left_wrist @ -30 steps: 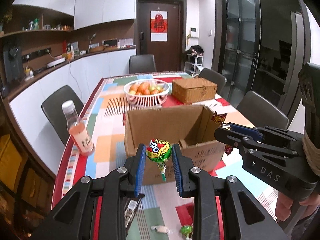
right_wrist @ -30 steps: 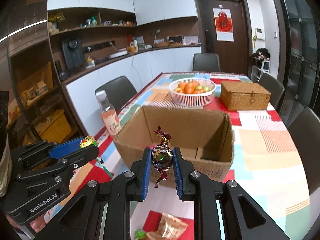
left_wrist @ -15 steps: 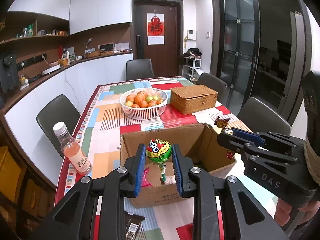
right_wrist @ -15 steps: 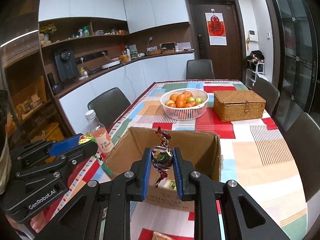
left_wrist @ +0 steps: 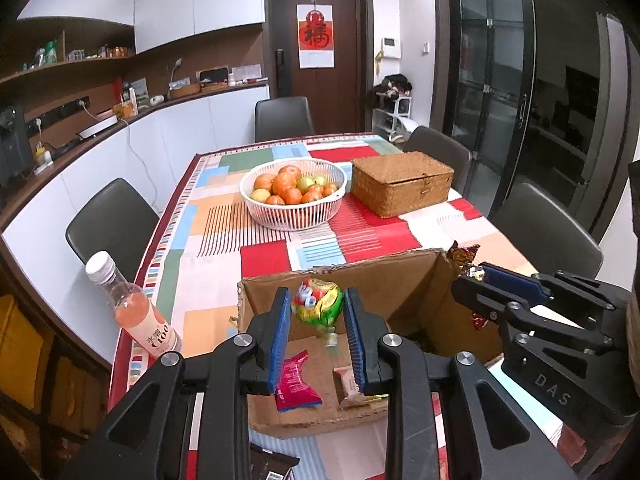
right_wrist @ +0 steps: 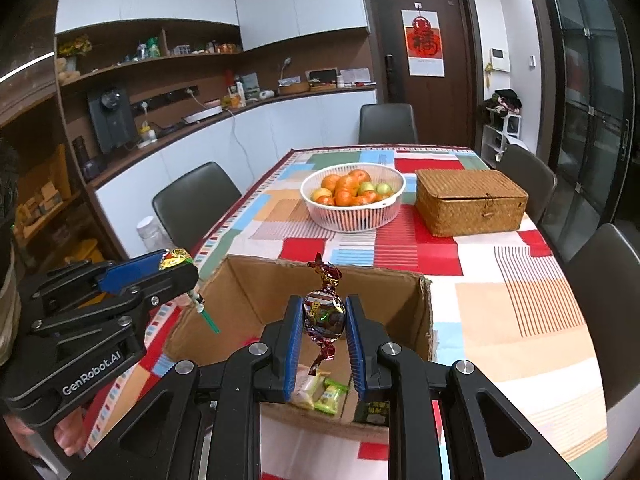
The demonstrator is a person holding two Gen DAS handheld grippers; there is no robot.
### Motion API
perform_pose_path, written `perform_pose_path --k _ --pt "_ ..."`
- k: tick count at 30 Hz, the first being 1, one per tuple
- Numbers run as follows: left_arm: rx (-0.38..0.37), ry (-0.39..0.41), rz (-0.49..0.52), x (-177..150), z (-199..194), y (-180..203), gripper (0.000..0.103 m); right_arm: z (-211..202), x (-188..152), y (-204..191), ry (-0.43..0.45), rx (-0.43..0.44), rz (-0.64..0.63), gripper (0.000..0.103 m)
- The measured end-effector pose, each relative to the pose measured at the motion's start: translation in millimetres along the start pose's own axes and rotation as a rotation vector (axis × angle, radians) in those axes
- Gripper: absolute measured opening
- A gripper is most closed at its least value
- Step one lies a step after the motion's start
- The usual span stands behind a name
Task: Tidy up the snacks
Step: 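Carry the lollipop and gold candy over the box and release both inside, then move both grippers back toward the remaining snacks on the table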
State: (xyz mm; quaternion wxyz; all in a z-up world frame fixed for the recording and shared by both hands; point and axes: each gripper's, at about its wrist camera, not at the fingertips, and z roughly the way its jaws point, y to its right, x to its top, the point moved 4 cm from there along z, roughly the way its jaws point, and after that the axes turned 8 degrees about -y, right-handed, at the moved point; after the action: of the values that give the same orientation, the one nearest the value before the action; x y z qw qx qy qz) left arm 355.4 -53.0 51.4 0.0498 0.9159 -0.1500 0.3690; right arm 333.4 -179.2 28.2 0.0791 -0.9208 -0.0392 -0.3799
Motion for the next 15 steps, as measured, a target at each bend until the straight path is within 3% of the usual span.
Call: perform_pose_path --k 4,15 --pt "0.014 0.021 0.01 -7 -8 1 0.05 -1 -3 2 -0.001 0.012 0.029 0.036" --pt "0.031 0.09 0.033 -47 -59 5 0.052 -32 -36 -16 0.025 0.05 -0.014 0.04"
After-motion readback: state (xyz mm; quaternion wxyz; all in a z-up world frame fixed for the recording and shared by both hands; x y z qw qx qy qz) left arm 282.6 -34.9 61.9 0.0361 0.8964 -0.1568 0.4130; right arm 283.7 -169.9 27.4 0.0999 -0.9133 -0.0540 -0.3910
